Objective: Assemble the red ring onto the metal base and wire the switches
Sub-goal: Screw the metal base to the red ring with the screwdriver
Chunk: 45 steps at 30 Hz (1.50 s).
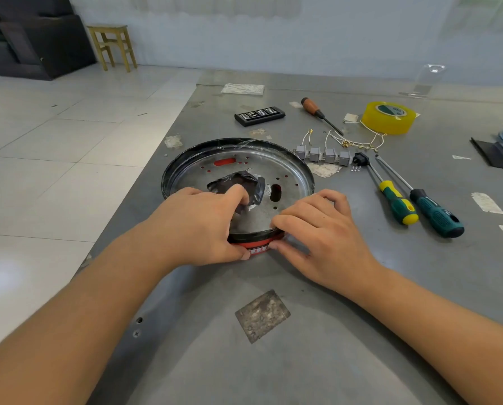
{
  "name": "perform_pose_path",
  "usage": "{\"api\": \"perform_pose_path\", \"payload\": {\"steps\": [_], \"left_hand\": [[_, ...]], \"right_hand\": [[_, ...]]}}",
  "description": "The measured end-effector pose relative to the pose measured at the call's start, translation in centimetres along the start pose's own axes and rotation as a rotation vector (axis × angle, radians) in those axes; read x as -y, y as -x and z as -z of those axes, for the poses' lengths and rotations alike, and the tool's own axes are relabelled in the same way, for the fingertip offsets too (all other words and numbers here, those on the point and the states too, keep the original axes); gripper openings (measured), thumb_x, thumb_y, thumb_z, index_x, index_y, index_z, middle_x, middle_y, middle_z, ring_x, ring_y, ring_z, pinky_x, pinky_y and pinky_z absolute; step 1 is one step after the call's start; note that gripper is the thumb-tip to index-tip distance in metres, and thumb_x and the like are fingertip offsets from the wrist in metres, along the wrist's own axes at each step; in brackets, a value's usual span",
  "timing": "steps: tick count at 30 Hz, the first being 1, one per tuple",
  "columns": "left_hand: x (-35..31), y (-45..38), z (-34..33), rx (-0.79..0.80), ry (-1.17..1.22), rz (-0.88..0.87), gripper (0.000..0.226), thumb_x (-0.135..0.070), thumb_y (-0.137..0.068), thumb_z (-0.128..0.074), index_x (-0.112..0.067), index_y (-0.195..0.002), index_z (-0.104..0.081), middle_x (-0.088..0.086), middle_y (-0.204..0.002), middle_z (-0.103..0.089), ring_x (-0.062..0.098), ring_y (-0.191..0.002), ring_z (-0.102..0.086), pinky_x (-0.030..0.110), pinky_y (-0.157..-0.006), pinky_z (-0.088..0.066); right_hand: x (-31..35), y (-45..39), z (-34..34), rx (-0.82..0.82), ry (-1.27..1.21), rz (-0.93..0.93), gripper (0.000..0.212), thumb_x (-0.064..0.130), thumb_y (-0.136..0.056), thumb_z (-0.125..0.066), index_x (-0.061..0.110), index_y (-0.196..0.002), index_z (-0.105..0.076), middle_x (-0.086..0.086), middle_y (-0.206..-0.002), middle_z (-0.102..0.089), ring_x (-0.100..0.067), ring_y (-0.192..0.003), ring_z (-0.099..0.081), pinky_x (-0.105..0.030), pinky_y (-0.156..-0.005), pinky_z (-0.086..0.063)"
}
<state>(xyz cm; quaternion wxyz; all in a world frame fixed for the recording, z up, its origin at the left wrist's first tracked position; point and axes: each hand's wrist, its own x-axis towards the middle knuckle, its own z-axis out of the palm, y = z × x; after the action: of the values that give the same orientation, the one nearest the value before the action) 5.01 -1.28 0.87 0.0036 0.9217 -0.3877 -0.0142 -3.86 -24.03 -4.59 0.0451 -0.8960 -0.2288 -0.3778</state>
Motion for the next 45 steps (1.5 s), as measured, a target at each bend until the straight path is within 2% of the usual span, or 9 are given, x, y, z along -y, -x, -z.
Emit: {"api": "perform_pose_path", "payload": {"steps": [4,13,20,25,31,34,37,39,45], "left_hand": [[0.0,-0.1,-0.2,-0.037,-0.025,0.015,0.093,-0.081,-0.077,-0.064,-0.029,-0.149,-0.035,-0.013,-0.106,-0.067,0.021,-0.107,-0.066,0.035,-0.092,-0.045],[-0.3,0.1,-0.2,0.018,-0.053,0.053,0.087,-0.086,-0.08,-0.057,-0.036,-0.148,-0.035,-0.01,-0.125,-0.067,0.024,-0.112,-0.064,0.037,-0.081,-0.046],[0.8,-2.2,3.8,0.49,0.292,0.135,0.13,-0.083,-0.043,-0.079,-0.048,-0.154,-0.023,-0.017,-0.134,-0.046,0.016,-0.125,-0.051,0.034,-0.104,-0.043],[0.1,-3.6,4.4,0.569,0.206,0.14,0.127,-0.075,-0.049,-0.08,-0.047,-0.156,-0.018,-0.012,-0.14,-0.044,0.024,-0.127,-0.053,0.046,-0.112,-0.045],[-0.1,-1.9,2.7,0.312,0.063,0.028,0.112,-0.068,-0.079,-0.078,-0.034,-0.166,-0.017,-0.009,-0.167,-0.024,0.023,-0.152,-0.025,0.046,-0.122,-0.033],[0.4,-0.7,2.7,0.188,0.217,-0.047,0.104,-0.062,-0.079,-0.082,-0.036,-0.163,-0.028,-0.012,-0.162,-0.036,0.014,-0.148,-0.034,0.032,-0.12,-0.032],[0.7,0.4,2.6,0.033,0.309,-0.127,0.065,-0.051,-0.081,-0.085,-0.037,-0.14,-0.061,-0.016,-0.145,-0.055,0.005,-0.133,-0.048,0.021,-0.107,-0.036],[1.0,1.0,1.9,-0.051,0.326,-0.146,0.037,-0.044,-0.084,-0.084,-0.036,-0.118,-0.075,-0.017,-0.132,-0.065,0.005,-0.123,-0.057,0.027,-0.105,-0.042],[0.8,2.4,-0.8,-0.36,0.366,-0.135,0.02,-0.046,-0.09,-0.075,-0.034,-0.104,-0.083,-0.022,-0.112,-0.076,0.003,-0.106,-0.069,0.041,-0.087,-0.058]], "right_hand": [[-0.1,-0.2,-0.3,-0.01,-0.006,0.007,0.018,0.037,-0.095,-0.071,0.02,-0.1,-0.071,0.006,-0.099,-0.069,-0.019,-0.094,-0.064,-0.042,-0.101,-0.04],[-0.2,0.1,-0.7,-0.036,-0.001,0.008,0.015,0.034,-0.095,-0.073,0.021,-0.1,-0.068,0.007,-0.102,-0.069,-0.018,-0.095,-0.063,-0.041,-0.102,-0.04],[-0.1,0.2,-0.5,-0.032,-0.014,0.019,0.014,0.031,-0.096,-0.072,0.019,-0.102,-0.07,0.006,-0.104,-0.07,-0.02,-0.095,-0.064,-0.043,-0.101,-0.041],[0.0,0.1,-0.3,-0.015,-0.019,0.017,0.016,0.032,-0.096,-0.072,0.018,-0.103,-0.07,0.005,-0.105,-0.07,-0.02,-0.096,-0.065,-0.044,-0.1,-0.042],[0.1,0.2,-0.3,0.005,-0.005,0.002,0.019,0.034,-0.096,-0.07,0.018,-0.106,-0.07,0.005,-0.108,-0.07,-0.02,-0.101,-0.065,-0.043,-0.103,-0.041],[0.1,0.2,-0.3,0.003,0.008,0.006,0.021,0.035,-0.096,-0.07,0.017,-0.109,-0.07,0.004,-0.11,-0.069,-0.02,-0.103,-0.064,-0.042,-0.105,-0.04],[0.1,0.2,-0.1,0.018,0.006,0.003,0.034,0.04,-0.095,-0.07,0.018,-0.121,-0.068,0.002,-0.123,-0.066,-0.021,-0.115,-0.061,-0.043,-0.11,-0.037],[0.0,0.2,0.2,-0.009,-0.003,-0.043,0.048,0.042,-0.091,-0.073,0.016,-0.131,-0.063,-0.002,-0.134,-0.06,-0.023,-0.124,-0.056,-0.042,-0.11,-0.036],[0.2,0.8,0.8,-0.039,0.007,0.006,0.018,0.035,-0.098,-0.068,0.018,-0.101,-0.074,0.002,-0.09,-0.066,-0.02,-0.077,-0.06,-0.035,-0.075,-0.041]]}}
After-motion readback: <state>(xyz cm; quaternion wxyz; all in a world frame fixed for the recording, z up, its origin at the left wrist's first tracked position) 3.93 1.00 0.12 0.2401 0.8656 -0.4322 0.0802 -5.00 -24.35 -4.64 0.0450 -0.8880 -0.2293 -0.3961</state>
